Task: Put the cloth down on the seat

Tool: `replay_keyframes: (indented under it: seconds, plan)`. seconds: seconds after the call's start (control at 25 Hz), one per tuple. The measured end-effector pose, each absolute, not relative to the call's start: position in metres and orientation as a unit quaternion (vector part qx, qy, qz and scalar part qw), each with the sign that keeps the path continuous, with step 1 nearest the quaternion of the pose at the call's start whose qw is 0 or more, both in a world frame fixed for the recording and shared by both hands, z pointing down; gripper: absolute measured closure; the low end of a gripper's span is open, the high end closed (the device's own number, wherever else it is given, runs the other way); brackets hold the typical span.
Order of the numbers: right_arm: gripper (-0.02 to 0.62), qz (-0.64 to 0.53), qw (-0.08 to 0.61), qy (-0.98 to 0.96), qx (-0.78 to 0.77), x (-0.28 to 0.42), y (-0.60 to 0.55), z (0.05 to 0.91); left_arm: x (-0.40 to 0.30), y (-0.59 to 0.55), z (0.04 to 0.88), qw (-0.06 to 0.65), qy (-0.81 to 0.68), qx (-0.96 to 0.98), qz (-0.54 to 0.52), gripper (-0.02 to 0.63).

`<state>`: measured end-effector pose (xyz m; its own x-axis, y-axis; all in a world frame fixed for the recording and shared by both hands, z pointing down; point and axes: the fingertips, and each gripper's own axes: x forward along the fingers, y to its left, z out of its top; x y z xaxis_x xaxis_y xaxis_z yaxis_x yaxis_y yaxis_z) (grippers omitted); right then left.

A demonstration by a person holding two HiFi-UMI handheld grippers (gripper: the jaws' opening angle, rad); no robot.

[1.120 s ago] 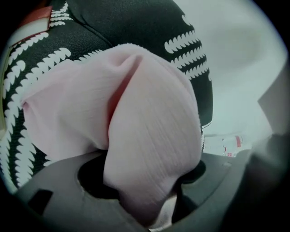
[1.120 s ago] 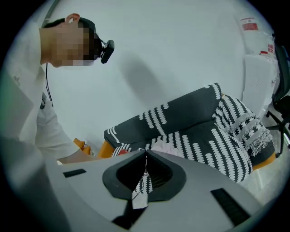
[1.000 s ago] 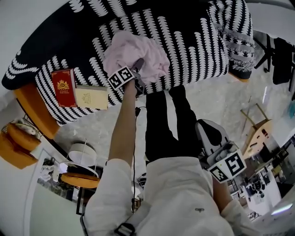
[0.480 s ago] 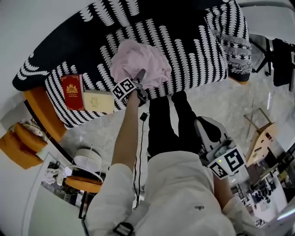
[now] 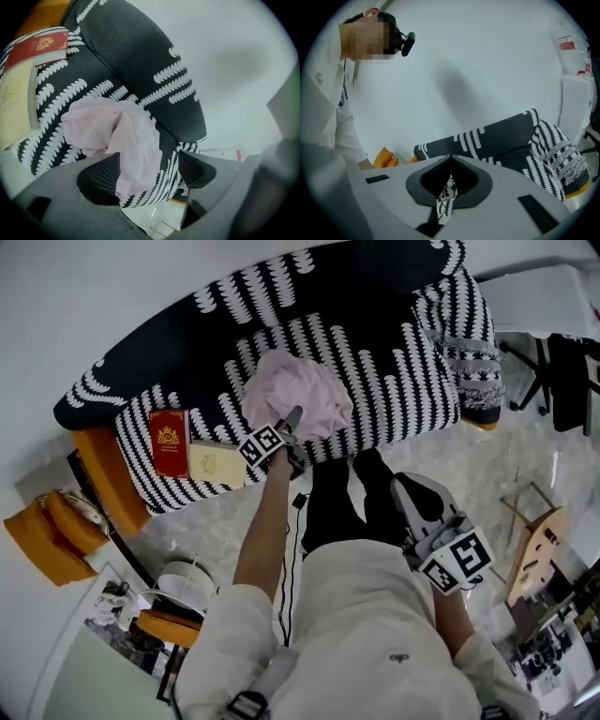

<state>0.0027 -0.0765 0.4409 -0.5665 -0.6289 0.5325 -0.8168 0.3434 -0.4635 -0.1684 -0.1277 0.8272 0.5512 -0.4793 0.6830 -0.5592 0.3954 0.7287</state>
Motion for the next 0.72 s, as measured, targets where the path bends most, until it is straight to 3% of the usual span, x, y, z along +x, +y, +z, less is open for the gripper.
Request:
replay_keyframes:
  seconds: [0.24,0.4,0.72]
  plan:
    - [0.586,0.334,0.125,-0.821,0.445,0.005,-0.085,0.422,-0.156,-0.142,0.783,0.646,-0.456,0.609,0.06,0.239]
    - [0.586,0.319,0.118,-0.827,0.447,0.007,-0.088,0.408,-0.141,-0.141,0.742,0.583,-0.424,0.682,0.122,0.286]
    - [0.586,0.292,0.097,-0.842,0.443,0.008,-0.101,0.391,-0.132,-0.145,0.667,0.514,-0.414,0.741,0.124,0.393]
